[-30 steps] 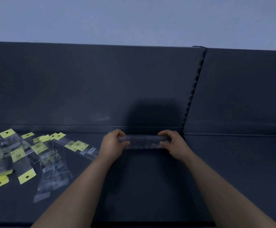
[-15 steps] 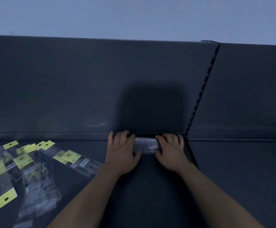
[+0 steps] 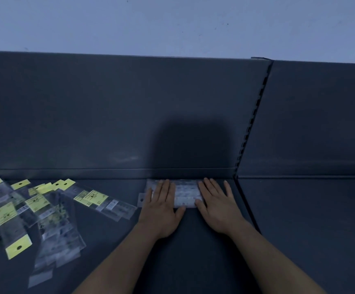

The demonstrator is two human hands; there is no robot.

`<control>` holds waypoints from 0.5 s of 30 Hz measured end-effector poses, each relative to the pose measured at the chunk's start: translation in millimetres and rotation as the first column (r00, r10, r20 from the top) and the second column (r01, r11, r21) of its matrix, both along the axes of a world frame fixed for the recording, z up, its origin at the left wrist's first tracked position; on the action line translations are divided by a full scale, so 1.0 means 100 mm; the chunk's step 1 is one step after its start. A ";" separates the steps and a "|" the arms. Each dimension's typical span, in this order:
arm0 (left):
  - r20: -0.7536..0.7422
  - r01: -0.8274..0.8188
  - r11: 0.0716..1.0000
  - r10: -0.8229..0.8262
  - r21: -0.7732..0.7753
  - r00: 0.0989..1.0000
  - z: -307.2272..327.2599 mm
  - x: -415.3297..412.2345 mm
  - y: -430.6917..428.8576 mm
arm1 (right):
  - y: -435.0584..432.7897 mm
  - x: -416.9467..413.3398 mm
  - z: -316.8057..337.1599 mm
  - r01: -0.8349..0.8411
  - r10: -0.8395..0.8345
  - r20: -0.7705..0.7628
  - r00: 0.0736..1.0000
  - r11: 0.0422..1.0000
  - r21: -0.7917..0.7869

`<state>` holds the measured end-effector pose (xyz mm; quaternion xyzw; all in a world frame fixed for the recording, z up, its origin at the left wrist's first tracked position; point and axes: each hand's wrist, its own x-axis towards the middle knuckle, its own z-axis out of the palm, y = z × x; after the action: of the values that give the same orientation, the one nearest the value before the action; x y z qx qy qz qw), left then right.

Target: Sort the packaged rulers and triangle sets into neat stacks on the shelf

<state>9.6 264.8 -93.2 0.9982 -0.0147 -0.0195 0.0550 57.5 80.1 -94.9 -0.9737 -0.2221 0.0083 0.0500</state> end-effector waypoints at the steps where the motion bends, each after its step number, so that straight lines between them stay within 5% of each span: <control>1: -0.021 0.000 1.000 0.000 -0.007 1.000 0.00 -0.03 -0.01 | 0.00 -0.02 -0.01 -0.005 0.005 -0.008 1.000 1.000 -0.005; 15: -0.106 -0.056 0.998 0.053 -0.023 0.993 0.03 -0.55 -0.13 | -0.13 -0.49 0.04 -0.018 0.021 -0.091 0.996 0.999 0.034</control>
<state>-45.0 251.4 -90.4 0.9950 0.0154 -0.0706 0.0693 8.4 67.0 -91.2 -0.9691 -0.2293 0.0494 0.0762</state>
